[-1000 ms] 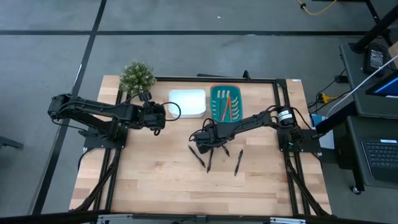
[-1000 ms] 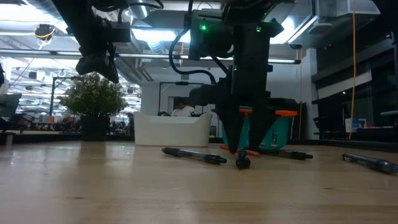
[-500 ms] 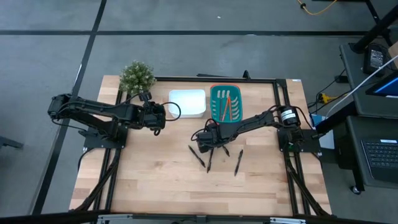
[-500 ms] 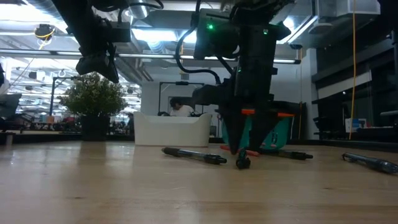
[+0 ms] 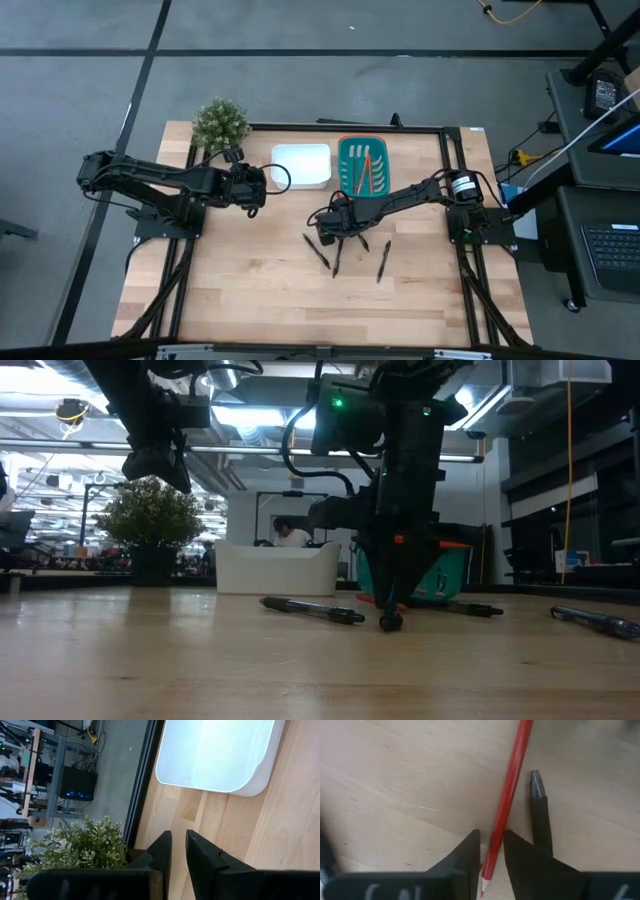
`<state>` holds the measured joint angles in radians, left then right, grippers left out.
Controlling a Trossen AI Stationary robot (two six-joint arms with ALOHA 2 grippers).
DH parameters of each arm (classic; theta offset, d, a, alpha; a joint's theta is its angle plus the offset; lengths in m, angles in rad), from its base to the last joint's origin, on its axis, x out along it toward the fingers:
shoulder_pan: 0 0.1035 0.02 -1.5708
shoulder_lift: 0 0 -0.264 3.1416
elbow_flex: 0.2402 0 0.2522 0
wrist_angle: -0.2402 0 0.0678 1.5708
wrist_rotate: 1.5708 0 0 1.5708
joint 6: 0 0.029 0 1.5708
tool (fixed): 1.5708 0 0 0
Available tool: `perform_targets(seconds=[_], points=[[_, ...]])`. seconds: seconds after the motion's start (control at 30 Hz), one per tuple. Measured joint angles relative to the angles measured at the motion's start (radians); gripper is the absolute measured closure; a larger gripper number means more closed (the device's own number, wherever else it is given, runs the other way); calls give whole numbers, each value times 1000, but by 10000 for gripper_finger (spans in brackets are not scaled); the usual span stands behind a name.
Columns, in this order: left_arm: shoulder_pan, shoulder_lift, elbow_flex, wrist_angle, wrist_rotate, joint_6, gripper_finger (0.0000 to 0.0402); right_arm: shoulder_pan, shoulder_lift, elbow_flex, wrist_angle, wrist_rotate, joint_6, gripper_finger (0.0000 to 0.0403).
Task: Sort pens & pencils
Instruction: Put the red pencil into the blue bin
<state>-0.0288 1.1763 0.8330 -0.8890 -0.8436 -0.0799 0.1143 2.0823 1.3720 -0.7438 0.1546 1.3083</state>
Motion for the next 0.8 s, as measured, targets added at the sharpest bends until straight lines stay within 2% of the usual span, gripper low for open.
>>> perform_targets(seconds=[0.4, 0.8], points=[[0, 0, 0, 0, 0, 0, 351, 11, 8, 59, -48, 12, -27, 384], [0, 0, 0, 0, 0, 0, 351, 27, 10, 71, -63, 30, -18, 386]])
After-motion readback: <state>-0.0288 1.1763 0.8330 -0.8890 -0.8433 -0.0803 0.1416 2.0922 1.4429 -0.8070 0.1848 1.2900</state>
